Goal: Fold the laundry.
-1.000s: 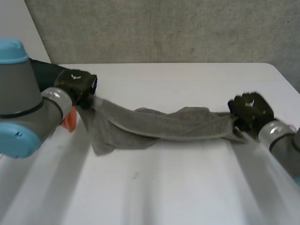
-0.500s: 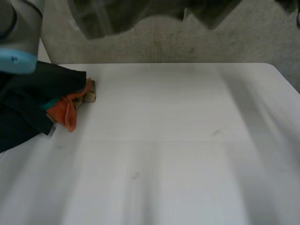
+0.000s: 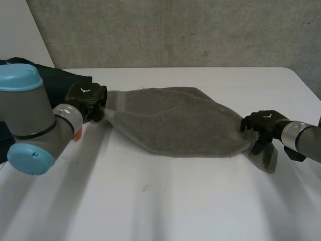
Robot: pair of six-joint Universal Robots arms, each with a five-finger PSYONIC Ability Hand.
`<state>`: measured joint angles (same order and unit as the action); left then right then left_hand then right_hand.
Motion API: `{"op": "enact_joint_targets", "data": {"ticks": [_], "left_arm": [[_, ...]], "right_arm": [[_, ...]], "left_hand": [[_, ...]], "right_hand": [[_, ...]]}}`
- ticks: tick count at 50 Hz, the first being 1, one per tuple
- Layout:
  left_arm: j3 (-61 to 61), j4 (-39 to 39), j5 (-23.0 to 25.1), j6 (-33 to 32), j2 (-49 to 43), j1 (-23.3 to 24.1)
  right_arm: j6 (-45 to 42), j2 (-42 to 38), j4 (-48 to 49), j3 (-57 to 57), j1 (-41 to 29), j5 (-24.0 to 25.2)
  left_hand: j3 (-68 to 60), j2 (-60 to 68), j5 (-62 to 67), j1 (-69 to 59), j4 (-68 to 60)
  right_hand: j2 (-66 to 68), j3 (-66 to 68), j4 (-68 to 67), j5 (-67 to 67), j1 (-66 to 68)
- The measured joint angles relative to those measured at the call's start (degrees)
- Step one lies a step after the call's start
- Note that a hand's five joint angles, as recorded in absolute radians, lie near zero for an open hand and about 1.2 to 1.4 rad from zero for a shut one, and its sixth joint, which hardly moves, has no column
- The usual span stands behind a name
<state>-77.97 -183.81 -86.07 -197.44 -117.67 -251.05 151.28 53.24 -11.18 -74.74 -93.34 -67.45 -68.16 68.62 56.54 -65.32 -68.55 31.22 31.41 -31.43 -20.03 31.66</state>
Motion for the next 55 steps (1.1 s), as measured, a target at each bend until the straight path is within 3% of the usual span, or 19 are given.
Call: {"op": "enact_joint_targets", "data": {"ticks": [11, 23, 26, 28, 29, 37, 42, 50, 55], "left_arm": [[-1.32, 0.25, 1.24, -0.45, 1.85, -1.55], [-1.24, 0.4, 1.12, -0.81, 0.76, -1.48], [-1.28, 0.46, 0.93, -0.96, 1.02, -1.44], [-1.39, 0.52, 0.67, -1.04, 1.47, -1.44], [-1.45, 0.56, 0.56, -1.07, 1.67, -1.44], [-2.9, 3.27, -0.51, -1.63, 5.24, -1.6], [-5.71, 9.39, -0.77, -4.26, 9.85, -2.13], [-11.7, 25.56, -0.09, -15.31, 16.99, -3.81], [-12.92, 30.64, 1.36, -21.86, 15.56, -4.07]], "right_arm": [[4.06, 6.51, 9.16, -11.39, 3.14, -1.77], [7.02, 3.01, 16.72, -15.23, 3.41, -2.91], [8.55, 2.53, 16.62, -14.67, 2.93, -3.3], [10.23, 2.66, 16.36, -14.31, 2.67, -3.58], [10.48, 2.69, 16.33, -14.28, 2.64, -3.63], [14.36, 6.8, 13.29, -14.3, 3.28, -3.67], [8.04, 11.52, 2.42, -13.55, 6.12, -1.67], [-22.13, 16.32, -33.39, -11.41, 11.76, 2.12], [-31.2, 14.73, -41.81, -9.19, 11.93, 0.86]], "left_hand": [[0.0, 0.0, 0.0, 0.0, 0.0], [0.0, 0.0, 0.0, 0.0, 0.0], [0.0, 0.0, 0.0, 0.0, 0.0], [0.0, 0.0, 0.0, 0.0, 0.0], [0.0, 0.0, 0.0, 0.0, 0.0], [0.0, 0.0, 0.0, 0.0, 0.0], [0.0, 0.0, 0.0, 0.0, 0.0], [0.0, 0.0, 0.0, 0.0, 0.0], [0.0, 0.0, 0.0, 0.0, 0.0]], "right_hand": [[2.49, 2.4, -2.07, -3.86, 1.83], [3.4, 3.59, -3.3, -5.23, 2.85], [11.81, 11.6, -10.55, -12.21, 11.17], [30.24, 28.5, -28.84, -30.22, 28.95], [32.85, 31.6, -32.31, -33.58, 31.47], [36.07, 36.38, -36.81, -36.54, 32.82], [36.07, 36.38, -36.81, -36.54, 32.82], [36.07, 36.41, -36.83, -36.55, 32.82], [36.07, 36.6, -36.91, -36.55, 32.83]]}}
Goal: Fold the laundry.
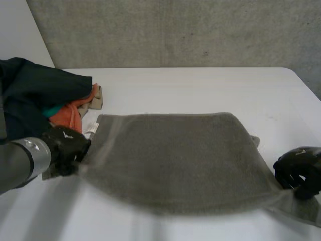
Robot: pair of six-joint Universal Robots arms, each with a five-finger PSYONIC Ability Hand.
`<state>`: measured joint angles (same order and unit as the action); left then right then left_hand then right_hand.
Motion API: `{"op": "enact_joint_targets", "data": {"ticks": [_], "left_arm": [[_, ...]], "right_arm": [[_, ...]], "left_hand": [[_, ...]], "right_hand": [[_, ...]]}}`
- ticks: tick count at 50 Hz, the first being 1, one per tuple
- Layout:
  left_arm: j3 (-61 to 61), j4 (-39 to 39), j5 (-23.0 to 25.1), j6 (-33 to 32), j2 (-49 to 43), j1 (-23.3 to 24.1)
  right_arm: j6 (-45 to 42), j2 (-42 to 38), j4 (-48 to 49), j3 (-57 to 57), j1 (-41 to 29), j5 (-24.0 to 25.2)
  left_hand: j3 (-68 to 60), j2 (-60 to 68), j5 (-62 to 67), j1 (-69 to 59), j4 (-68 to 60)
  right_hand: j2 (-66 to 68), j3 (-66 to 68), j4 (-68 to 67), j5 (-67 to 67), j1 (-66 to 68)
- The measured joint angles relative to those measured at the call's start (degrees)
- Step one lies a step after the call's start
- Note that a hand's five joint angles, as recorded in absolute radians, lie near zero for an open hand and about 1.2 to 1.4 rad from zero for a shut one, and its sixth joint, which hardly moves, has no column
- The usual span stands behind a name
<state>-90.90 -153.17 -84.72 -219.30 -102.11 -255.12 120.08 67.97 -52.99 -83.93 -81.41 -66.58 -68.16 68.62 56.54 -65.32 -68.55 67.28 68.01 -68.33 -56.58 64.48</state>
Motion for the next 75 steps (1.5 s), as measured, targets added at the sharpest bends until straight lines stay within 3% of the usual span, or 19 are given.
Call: {"op": "enact_joint_targets", "data": {"ticks": [5, 12, 18, 25, 30, 42, 51, 56, 65, 70, 75], "left_arm": [[4.58, -1.34, -0.13, -3.03, -5.5, 0.29], [28.05, -7.07, -3.82, -0.94, -14.33, 3.16], [48.94, -18.42, -4.35, 7.16, -15.47, 3.99], [58.75, -31.14, -3.82, 16.59, -15.07, 3.51], [56.91, -31.99, -4.63, 19.35, -15.25, 2.7], [38.94, -30.85, -3.7, 18.95, -17.75, 1.54], [23.99, -28.2, -2.07, 14.59, -21.88, 3.93], [18.04, -22.46, -3.7, 12.19, -20.4, 4.64], [4.48, 0.21, -8.18, 5.98, -8.15, 5.99], [3.27, 3.67, -7.22, 2.3, -6.52, 6.09], [8.04, 3.42, -8.19, 1.27, -10.14, 6.84]], "right_arm": [[2.09, -3.25, 1.92, 5.58, -2.19, -1.6], [15.22, -7.17, 13.72, 23.86, -7.41, -3.3], [30.89, -6.58, 35.12, 40.16, -10.52, -7.52], [42.0, -2.97, 62.54, 40.31, -11.77, -10.35], [43.76, -2.4, 69.79, 36.58, -12.07, -9.18], [40.86, -8.09, 57.24, 29.91, -10.61, -3.58], [30.39, -14.89, 47.44, 19.8, -9.63, -1.72], [24.45, -15.33, 40.73, 15.83, -8.65, -1.95], [5.21, -5.2, 14.84, 7.15, -2.75, -6.87], [-2.08, -3.77, 7.47, 6.0, -1.35, -8.57], [-2.0, -5.16, 8.22, 7.5, -2.09, -8.72]], "left_hand": [[0.0, 0.0, 0.0, 0.0, 0.0], [0.0, 0.0, 0.0, 0.0, 0.0], [-0.01, 0.0, 0.0, 0.0, -0.01], [-0.01, 0.0, 0.0, 0.0, -0.01], [-0.01, 0.0, 0.0, 0.0, -0.01], [-0.01, 0.01, 0.0, 0.0, -0.01], [-0.01, 0.01, 0.0, 0.0, -0.01], [-0.01, 0.01, 0.0, 0.0, -0.01], [-0.01, 0.01, 0.0, 0.0, -0.01], [-0.01, 0.01, 0.0, 0.0, -0.01], [-0.01, 0.01, 0.0, 0.0, -0.01]], "right_hand": [[0.0, 0.0, -0.01, 0.0, 0.0], [0.0, 0.01, -0.03, 0.0, 0.0], [0.0, 0.01, -0.04, 0.0, 0.0], [0.0, 0.02, -0.04, -1.0, 0.0], [0.0, 0.02, -0.04, -1.16, 0.0], [0.0, 0.02, -0.04, -1.16, 0.0], [0.0, 0.02, -0.05, -1.16, 0.0], [0.0, 0.02, -0.04, -1.16, 0.0], [0.0, 0.02, -0.04, -1.16, 0.0], [0.0, 0.02, -0.04, -1.16, 0.0], [0.0, 0.02, -0.04, -1.16, 0.0]]}}
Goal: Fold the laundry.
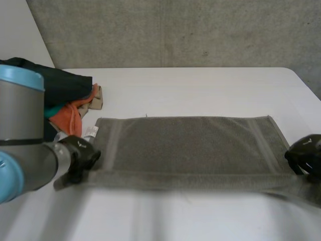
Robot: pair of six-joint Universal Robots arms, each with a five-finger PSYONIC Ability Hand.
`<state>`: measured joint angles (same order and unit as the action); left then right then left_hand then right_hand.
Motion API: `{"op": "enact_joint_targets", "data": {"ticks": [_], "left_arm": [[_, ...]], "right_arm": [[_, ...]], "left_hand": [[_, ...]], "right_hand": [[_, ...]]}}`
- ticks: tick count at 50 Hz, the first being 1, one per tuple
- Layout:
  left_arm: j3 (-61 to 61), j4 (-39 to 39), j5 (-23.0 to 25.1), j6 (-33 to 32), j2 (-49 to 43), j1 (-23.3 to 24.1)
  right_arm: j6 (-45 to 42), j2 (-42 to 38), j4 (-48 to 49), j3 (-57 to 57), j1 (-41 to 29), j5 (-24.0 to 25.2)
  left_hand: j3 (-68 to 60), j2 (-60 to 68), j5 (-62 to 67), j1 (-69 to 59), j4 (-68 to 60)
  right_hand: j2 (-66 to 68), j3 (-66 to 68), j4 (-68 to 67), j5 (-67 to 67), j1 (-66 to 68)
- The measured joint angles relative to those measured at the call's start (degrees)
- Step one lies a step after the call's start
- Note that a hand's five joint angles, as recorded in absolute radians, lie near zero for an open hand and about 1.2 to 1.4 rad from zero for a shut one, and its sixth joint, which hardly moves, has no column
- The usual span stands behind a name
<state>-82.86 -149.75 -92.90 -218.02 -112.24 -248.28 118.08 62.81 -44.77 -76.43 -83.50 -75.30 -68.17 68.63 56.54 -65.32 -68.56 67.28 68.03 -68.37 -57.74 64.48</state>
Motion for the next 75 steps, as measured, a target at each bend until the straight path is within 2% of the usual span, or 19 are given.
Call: {"op": "enact_joint_targets", "data": {"ticks": [15, 23, 24, 25, 26, 27, 28, 29, 30, 32, 40, 46, 50, 57, 63, 70, 75], "left_arm": [[32.16, -1.75, -5.91, 8.92, -21.21, 1.97], [47.03, -0.1, -8.7, 9.82, -31.29, 3.22], [48.69, -0.12, -8.8, 9.62, -32.27, 3.4], [50.18, -0.15, -8.86, 9.34, -33.1, 3.57], [51.66, -0.28, -8.91, 8.94, -33.86, 3.71], [52.72, -0.37, -8.96, 8.56, -34.33, 3.81], [52.72, -0.37, -8.96, 8.56, -34.33, 3.81], [54.29, -0.56, -9.1, 7.84, -34.86, 3.92], [54.8, -0.62, -9.21, 7.52, -34.91, 3.95], [55.22, -0.71, -9.45, 7.03, -34.53, 3.96], [47.16, -2.23, -8.7, 6.48, -26.68, 2.72], [36.2, -7.43, -4.02, 5.17, -19.77, 1.18], [31.9, -11.76, -1.28, 2.37, -19.01, 0.81], [34.04, -19.65, -0.56, -2.7, -25.23, 0.81], [44.71, -24.29, -0.91, -4.67, -35.14, 0.96], [59.92, -24.78, 0.03, -5.4, -44.16, 1.12], [67.19, -23.45, -0.47, -5.39, -45.48, 0.88]], "right_arm": [[11.72, -14.37, 24.53, 14.84, -6.22, 1.49], [12.26, -22.4, 30.36, 22.93, -8.59, 0.52], [12.27, -23.4, 30.64, 24.09, -8.83, 0.14], [12.32, -24.34, 30.93, 25.21, -9.05, -0.29], [12.45, -25.35, 31.35, 26.42, -9.31, -0.84], [12.6, -26.04, 31.67, 27.23, -9.5, -1.29], [12.6, -26.04, 31.67, 27.23, -9.5, -1.29], [12.94, -26.97, 32.36, 28.37, -9.81, -2.11], [13.17, -27.25, 32.72, 28.78, -9.95, -2.52], [13.76, -27.16, 33.28, 29.14, -10.12, -3.19], [19.86, -17.74, 31.53, 23.76, -9.52, -2.58], [22.77, -8.83, 27.2, 16.06, -8.41, 2.8], [21.51, -7.21, 25.89, 12.53, -7.89, 5.65], [19.91, -12.84, 31.97, 13.17, -8.14, 5.62], [20.87, -21.47, 41.58, 18.44, -9.06, 3.25], [24.57, -28.23, 53.97, 24.86, -10.11, 0.37], [27.93, -29.63, 61.78, 27.11, -10.71, -2.65]], "left_hand": [[0.0, 0.0, 0.05, 0.0, 0.0], [0.52, -0.6, -0.26, 0.06, 0.6], [8.48, -8.88, -7.1, 7.18, 8.81], [12.33, -12.8, -10.87, 11.61, 12.74], [25.06, -26.97, -23.7, 26.25, 25.79], [25.06, -26.97, -23.7, 26.25, 25.79], [25.06, -26.97, -23.7, 26.25, 25.79], [45.1, -45.97, -43.83, 48.26, 46.4], [53.25, -54.29, -51.38, 53.96, 54.3], [55.86, -56.48, -53.66, 54.33, 56.75], [56.28, -57.07, -53.73, 54.33, 57.13], [56.28, -57.07, -53.73, 54.33, 57.13], [56.28, -57.08, -53.72, 54.33, 57.13], [56.28, -57.08, -53.73, 54.33, 57.13], [56.28, -57.08, -53.73, 54.33, 57.13], [56.28, -57.09, -53.73, 54.33, 57.13], [56.28, -57.08, -53.72, 54.33, 57.13]], "right_hand": [[0.0, 0.0, 0.0, 0.0, 0.0], [-0.18, -0.26, 0.28, 0.13, 0.0], [-2.77, -3.09, 2.51, 2.2, -1.78], [-12.5, -12.69, 12.76, 12.46, -10.59], [-25.42, -25.05, 25.07, 25.28, -23.3], [-34.71, -34.15, 33.06, 33.62, -32.69], [-34.71, -34.15, 33.06, 33.62, -32.69], [-48.41, -48.04, 48.19, 48.51, -46.18], [-51.55, -51.65, 51.81, 51.69, -49.68], [-55.35, -55.76, 55.79, 55.03, -52.12], [-55.67, -56.29, 56.41, 55.07, -52.13], [-55.67, -56.29, 56.41, 55.07, -52.13], [-55.67, -56.29, 56.41, 55.07, -52.13], [-55.67, -56.29, 56.41, 55.07, -52.13], [-55.67, -56.29, 56.41, 55.07, -52.13], [-55.67, -56.29, 56.41, 55.07, -52.13], [-55.67, -56.29, 56.41, 55.07, -52.13]]}}
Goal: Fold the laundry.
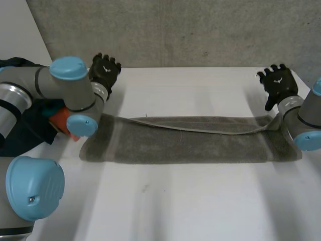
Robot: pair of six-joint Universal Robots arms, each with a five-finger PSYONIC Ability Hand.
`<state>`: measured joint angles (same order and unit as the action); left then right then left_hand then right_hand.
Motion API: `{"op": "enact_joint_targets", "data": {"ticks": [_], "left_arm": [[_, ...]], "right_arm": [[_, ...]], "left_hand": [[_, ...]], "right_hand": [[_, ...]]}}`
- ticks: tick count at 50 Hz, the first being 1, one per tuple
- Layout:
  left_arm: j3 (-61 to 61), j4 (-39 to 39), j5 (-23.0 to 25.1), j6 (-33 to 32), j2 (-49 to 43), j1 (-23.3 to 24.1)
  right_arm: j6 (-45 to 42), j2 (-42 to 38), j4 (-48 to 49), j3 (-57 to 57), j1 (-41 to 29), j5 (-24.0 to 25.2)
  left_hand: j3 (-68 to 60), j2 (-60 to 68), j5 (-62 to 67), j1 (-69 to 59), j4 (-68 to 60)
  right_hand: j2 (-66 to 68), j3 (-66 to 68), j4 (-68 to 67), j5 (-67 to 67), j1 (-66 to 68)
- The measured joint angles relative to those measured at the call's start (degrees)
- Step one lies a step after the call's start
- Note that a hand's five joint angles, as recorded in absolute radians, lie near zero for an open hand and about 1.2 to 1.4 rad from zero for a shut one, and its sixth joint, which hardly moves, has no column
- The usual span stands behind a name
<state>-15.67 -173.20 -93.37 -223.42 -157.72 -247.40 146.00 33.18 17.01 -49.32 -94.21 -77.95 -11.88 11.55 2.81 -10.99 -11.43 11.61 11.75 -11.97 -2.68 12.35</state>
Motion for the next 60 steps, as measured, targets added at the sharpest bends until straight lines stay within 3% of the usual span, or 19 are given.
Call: {"op": "enact_joint_targets", "data": {"ticks": [7, 16, 22, 32, 37, 43, 50, 60], "left_arm": [[-2.95, 1.6, 0.06, 2.59, 5.09, -0.35], [-18.72, 1.24, 4.43, 5.23, 14.76, -0.98], [-24.48, 0.14, 5.5, 5.43, 16.94, -0.9], [-24.38, -0.05, 4.72, 5.87, 15.37, -0.31], [-24.07, 0.27, 3.67, 7.24, 15.39, -0.08], [-24.34, 0.71, 2.81, 8.7, 16.31, -0.13], [-25.6, 2.12, 2.37, 10.24, 18.6, -0.47], [-31.06, 3.67, 3.29, 13.13, 24.34, -0.43]], "right_arm": [[2.08, 2.91, -1.03, -1.25, -0.32, -2.03], [1.56, 11.38, -22.97, -5.28, 0.57, 1.45], [-0.29, 11.73, -32.03, -6.05, 0.38, 4.3], [-1.26, 2.95, -23.49, 0.16, -1.62, 2.13], [-0.7, -5.57, -16.35, 9.73, -2.34, -2.44], [0.64, -9.59, -10.04, 15.54, -2.76, -6.67], [1.86, -4.68, -10.41, 11.69, -3.32, -7.92], [-0.47, 10.22, -30.32, -3.5, -0.92, -4.4]], "left_hand": [[0.0, 0.0, 0.0, 0.0, 0.0], [0.0, 0.0, 0.0, 0.0, 0.0], [0.0, 0.0, 0.0, 0.0, 0.0], [0.0, 0.0, -0.01, 0.0, 0.0], [0.0, 0.0, 0.0, 0.0, 0.0], [0.0, 0.0, 0.0, 0.0, 0.0], [0.0, 0.0, 0.0, 0.0, 0.0], [0.0, 0.0, 0.0, 0.0, 0.0]], "right_hand": [[0.0, 0.0, 0.0, 0.0, 0.0], [0.0, 0.0, 0.0, 0.0, 0.0], [0.0, 0.0, 0.0, 0.0, 0.0], [0.0, 0.0, 0.0, 0.0, 0.0], [0.0, 0.0, 0.0, 0.0, 0.0], [0.0, 0.0, 0.0, 0.0, 0.0], [0.0, 0.0, 0.0, 0.0, 0.0], [0.0, 0.0, 0.0, 0.0, 0.0]]}}
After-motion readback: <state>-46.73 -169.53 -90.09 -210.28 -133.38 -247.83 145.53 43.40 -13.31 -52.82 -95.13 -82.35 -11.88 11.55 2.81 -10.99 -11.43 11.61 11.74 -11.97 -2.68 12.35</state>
